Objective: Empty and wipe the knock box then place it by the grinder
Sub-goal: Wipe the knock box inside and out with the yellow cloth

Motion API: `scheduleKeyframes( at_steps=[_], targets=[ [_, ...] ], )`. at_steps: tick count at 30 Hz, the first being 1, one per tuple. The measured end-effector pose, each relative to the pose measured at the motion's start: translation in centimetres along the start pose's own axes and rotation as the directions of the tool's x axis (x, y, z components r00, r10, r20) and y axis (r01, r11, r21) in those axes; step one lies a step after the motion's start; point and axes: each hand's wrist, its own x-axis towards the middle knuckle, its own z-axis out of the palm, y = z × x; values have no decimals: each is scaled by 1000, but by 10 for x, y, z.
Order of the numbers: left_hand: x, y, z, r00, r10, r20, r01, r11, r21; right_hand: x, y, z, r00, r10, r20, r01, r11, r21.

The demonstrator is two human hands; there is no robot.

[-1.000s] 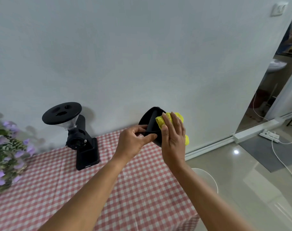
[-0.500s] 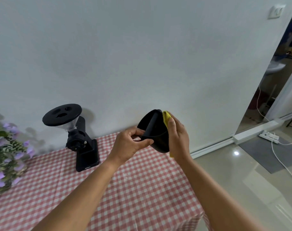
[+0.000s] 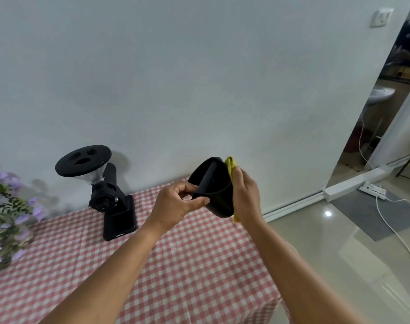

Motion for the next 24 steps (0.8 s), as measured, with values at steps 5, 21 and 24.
scheduleKeyframes(
  at_steps=[5, 21, 24],
  targets=[
    [1, 10, -6, 990, 54, 127, -59, 998, 36, 32, -19, -35, 856, 378, 351, -418, 908, 41],
    [7, -3, -4, 988, -113, 106, 142, 933, -332, -9, 0, -14, 960, 254, 117, -277, 798, 536],
    [-2, -15, 7, 952, -190, 241, 276, 872, -404, -13, -3, -9, 963, 252, 92, -262, 803, 535]
  ],
)
